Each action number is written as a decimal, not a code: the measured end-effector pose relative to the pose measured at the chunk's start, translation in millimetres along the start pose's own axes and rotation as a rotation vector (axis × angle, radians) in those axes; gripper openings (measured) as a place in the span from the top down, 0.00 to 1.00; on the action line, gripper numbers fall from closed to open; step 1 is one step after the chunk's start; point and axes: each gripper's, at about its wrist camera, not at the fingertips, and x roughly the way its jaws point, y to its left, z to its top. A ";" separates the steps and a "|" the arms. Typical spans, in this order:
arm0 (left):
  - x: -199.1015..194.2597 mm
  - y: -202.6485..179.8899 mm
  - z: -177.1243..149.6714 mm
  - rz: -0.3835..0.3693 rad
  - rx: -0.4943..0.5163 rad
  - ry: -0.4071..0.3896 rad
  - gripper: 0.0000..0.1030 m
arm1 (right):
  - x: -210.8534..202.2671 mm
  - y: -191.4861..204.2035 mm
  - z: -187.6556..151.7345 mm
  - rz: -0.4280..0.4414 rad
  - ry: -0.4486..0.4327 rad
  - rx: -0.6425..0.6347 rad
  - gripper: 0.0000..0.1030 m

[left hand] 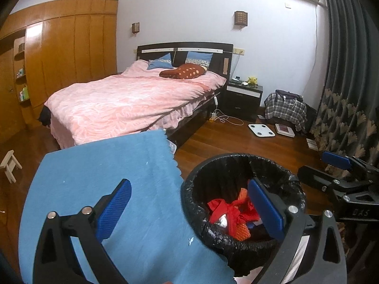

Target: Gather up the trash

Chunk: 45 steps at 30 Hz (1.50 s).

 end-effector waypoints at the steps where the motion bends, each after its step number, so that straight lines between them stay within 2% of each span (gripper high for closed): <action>1: -1.4 0.3 -0.9 0.001 -0.002 0.000 0.06 | -0.5 1.7 0.0 0.001 0.000 -0.003 0.06; 45: -8.9 6.7 -3.4 0.013 -0.019 -0.014 0.06 | -3.2 10.0 0.8 0.009 0.002 -0.012 0.06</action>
